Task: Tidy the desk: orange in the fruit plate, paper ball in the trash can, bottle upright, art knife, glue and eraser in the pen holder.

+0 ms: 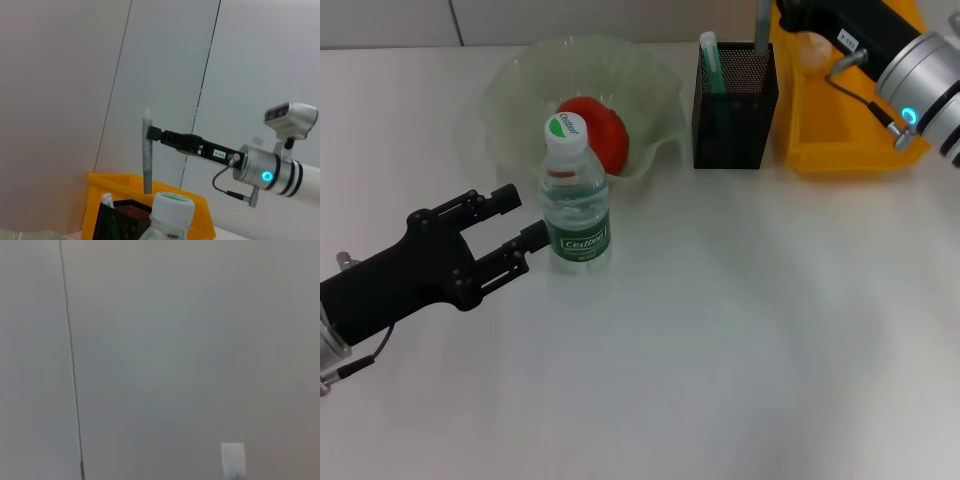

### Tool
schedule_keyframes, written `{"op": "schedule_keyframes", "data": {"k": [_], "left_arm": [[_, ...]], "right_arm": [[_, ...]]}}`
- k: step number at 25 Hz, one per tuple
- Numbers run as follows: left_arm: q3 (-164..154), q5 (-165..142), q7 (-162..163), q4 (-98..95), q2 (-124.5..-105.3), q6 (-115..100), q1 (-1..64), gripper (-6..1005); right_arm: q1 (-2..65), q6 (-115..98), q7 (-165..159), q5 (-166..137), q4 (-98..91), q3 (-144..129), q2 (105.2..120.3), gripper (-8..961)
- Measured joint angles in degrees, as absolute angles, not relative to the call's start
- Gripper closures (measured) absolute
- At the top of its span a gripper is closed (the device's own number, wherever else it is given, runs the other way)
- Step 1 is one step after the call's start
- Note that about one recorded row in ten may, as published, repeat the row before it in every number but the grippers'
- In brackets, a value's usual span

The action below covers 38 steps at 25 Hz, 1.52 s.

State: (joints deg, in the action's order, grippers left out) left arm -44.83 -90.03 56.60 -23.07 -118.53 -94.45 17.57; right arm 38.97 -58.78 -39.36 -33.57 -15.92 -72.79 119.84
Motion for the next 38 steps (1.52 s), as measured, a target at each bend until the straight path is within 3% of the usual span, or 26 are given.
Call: {"op": "schedule_keyframes", "data": {"k": [22, 33, 37, 38], "left_arm": [[-44.94, -89.38, 57.05, -21.34, -118.74, -93.98, 19.09, 388], [-44.82, -89.18, 56.64, -20.92, -118.71, -93.81, 19.15, 388], [-44.82, -88.95, 56.65, -21.17, -118.5, -94.18, 19.08, 388], [-44.82, -88.91, 56.72, -21.26, -118.43, -94.48, 19.0, 388]], "right_arm": [[41.05, -59.84, -32.75, -30.72, -10.53, -75.9, 119.89, 835], [40.82, -60.78, -34.13, -30.64, -10.59, -75.86, 119.88, 668], [39.24, -64.0, -38.37, -31.09, -11.43, -76.08, 119.5, 502], [37.21, -66.41, -43.59, -33.71, -13.43, -76.8, 118.5, 461]]}}
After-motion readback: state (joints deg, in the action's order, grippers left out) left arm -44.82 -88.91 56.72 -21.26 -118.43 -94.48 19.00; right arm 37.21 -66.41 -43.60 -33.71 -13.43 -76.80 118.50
